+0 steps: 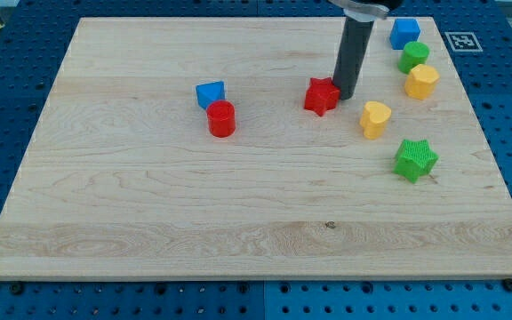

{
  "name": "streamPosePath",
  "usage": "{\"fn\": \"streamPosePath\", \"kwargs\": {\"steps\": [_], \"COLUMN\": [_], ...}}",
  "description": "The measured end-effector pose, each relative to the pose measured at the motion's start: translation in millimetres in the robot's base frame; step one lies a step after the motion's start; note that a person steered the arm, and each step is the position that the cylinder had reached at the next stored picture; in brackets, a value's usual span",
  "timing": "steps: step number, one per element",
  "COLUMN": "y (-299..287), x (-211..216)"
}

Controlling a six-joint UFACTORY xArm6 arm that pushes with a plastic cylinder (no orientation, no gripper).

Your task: Place the yellow heart diagonal to the green star

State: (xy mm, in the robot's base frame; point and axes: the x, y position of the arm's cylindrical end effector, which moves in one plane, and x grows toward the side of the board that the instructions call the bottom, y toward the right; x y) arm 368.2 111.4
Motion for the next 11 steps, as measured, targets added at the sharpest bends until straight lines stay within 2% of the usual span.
{"fn": "streamPosePath", "kwargs": {"steps": [2, 3, 5, 7, 11], "y": [-9, 12, 42, 74, 47], "x": [-8, -10, 22, 24, 77]}}
